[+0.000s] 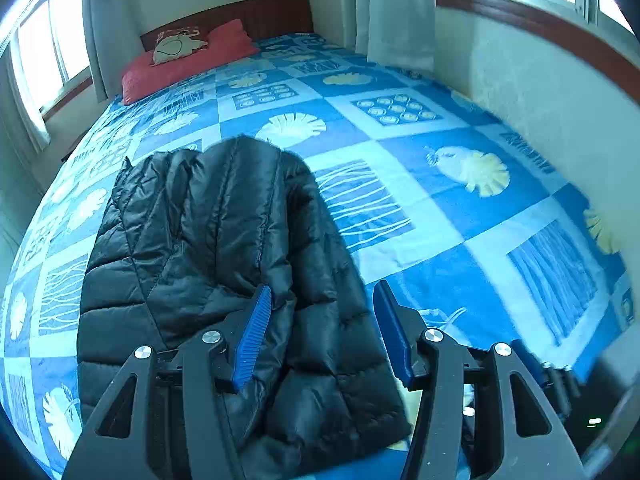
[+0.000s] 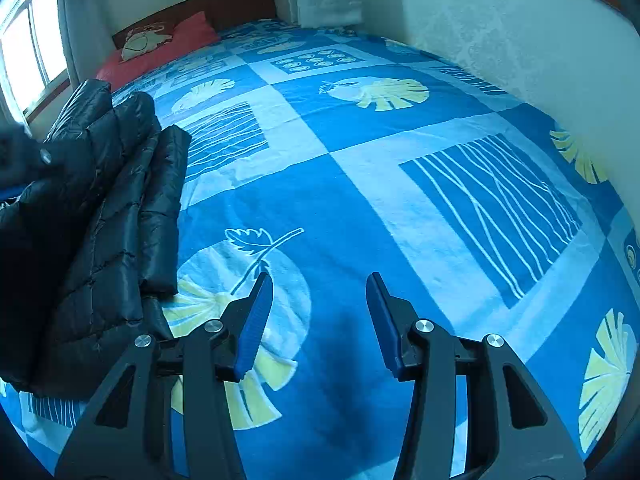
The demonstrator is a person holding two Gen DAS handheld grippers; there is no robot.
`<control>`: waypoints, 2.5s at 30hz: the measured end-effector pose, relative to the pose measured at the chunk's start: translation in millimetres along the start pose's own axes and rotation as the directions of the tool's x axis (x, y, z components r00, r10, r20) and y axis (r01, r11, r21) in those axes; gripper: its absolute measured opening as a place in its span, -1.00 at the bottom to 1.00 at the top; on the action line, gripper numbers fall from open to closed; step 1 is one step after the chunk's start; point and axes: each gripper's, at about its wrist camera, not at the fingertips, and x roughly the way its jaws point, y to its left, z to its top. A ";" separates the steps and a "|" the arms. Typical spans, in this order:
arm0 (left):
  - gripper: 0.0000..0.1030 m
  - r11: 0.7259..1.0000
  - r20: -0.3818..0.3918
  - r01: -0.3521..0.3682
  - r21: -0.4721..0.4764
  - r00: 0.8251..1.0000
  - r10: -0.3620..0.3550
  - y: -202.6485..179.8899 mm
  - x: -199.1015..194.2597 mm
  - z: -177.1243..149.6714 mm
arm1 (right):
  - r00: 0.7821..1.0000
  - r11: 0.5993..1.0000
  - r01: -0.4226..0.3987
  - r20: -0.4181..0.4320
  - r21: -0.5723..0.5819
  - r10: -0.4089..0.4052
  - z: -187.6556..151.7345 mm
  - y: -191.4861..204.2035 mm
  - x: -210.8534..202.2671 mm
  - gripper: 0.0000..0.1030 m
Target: Fold large clothes
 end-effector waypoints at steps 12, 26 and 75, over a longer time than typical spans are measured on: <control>0.03 0.997 0.111 0.075 0.020 0.991 -0.077 21.7 -67.2 2.4 | 0.999 0.999 0.005 0.042 -0.052 -0.003 8.4 21.6 -26.1 -0.06; 0.04 0.971 0.131 -0.093 -0.218 0.984 0.123 175.3 -76.8 -19.9 | 0.990 0.990 -0.091 0.102 -0.105 0.102 37.1 85.6 -62.7 -0.01; 0.23 0.940 0.113 0.011 -0.342 0.993 0.030 210.7 -23.9 -81.1 | 0.982 0.980 -0.178 0.050 -0.084 0.182 48.5 110.7 -64.0 -0.21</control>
